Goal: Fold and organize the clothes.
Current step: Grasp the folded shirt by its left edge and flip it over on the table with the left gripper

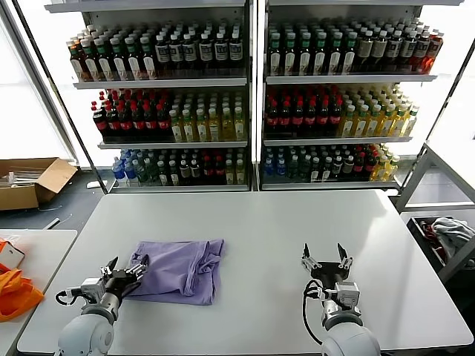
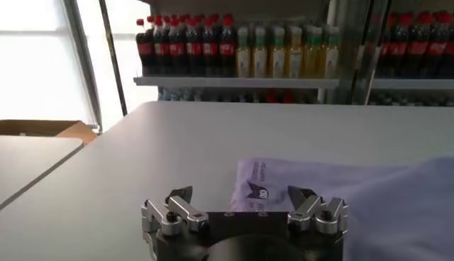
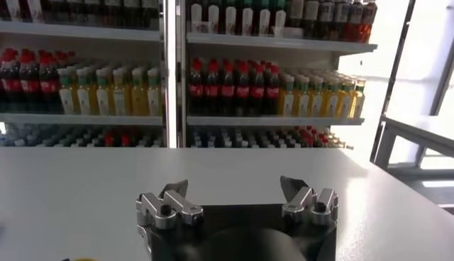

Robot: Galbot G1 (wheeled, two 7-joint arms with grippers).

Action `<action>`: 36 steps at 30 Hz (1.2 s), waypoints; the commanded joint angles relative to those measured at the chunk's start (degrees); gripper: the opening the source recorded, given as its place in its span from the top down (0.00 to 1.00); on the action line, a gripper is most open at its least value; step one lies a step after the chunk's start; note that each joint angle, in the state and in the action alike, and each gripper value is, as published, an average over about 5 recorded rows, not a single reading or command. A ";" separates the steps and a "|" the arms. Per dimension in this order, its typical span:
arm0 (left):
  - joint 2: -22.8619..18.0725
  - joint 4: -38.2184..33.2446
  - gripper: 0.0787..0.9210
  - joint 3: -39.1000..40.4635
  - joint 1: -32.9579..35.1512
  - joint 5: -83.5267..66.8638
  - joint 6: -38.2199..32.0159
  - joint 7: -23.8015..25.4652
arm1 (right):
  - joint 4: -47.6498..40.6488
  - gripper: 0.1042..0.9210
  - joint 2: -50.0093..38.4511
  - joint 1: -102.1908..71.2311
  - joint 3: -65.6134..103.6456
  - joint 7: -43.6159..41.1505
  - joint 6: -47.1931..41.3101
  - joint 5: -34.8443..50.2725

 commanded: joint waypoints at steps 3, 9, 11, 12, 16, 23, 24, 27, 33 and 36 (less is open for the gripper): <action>-0.06 0.74 0.12 -0.55 1.17 -4.81 0.85 1.45 | 0.07 0.12 -0.06 -0.57 0.09 0.05 0.27 -0.14; -0.72 -0.30 0.27 -0.28 2.13 -4.34 0.17 2.77 | 0.04 0.12 0.06 -0.69 0.00 0.10 0.41 -0.21; -0.87 -0.51 0.34 -0.25 2.18 -4.24 -0.03 2.92 | 0.02 0.12 0.06 -0.70 -0.02 0.11 0.50 -0.22; -0.93 -0.56 0.37 -0.25 2.17 -4.19 -0.13 2.99 | 0.00 0.12 0.04 -0.70 0.00 0.12 0.58 -0.21; -1.45 -0.21 0.51 -0.16 2.00 -3.38 -0.76 3.00 | -0.02 0.12 -0.15 -0.74 0.23 0.14 1.01 -0.16; -1.91 -0.25 0.75 -1.81 1.87 -1.55 -1.57 1.80 | 0.48 0.12 -0.49 -0.82 0.71 0.45 1.05 -0.01; -1.55 -0.72 0.78 -2.74 1.93 -1.57 -1.48 1.50 | 0.70 0.12 -0.55 -0.80 0.81 0.56 0.99 0.03; 0.98 -2.39 0.88 -7.04 2.44 -0.92 -1.50 0.83 | 1.79 0.12 -0.96 -0.72 1.04 0.76 0.60 0.12; 9.90 -4.62 0.97 -18.62 3.02 3.31 -1.92 1.41 | 2.67 0.12 -1.23 -0.45 1.16 0.95 0.02 0.34; 14.30 -3.80 0.97 -22.65 2.77 6.69 -2.53 2.74 | 2.27 0.12 -1.29 -0.37 1.04 0.99 0.13 0.49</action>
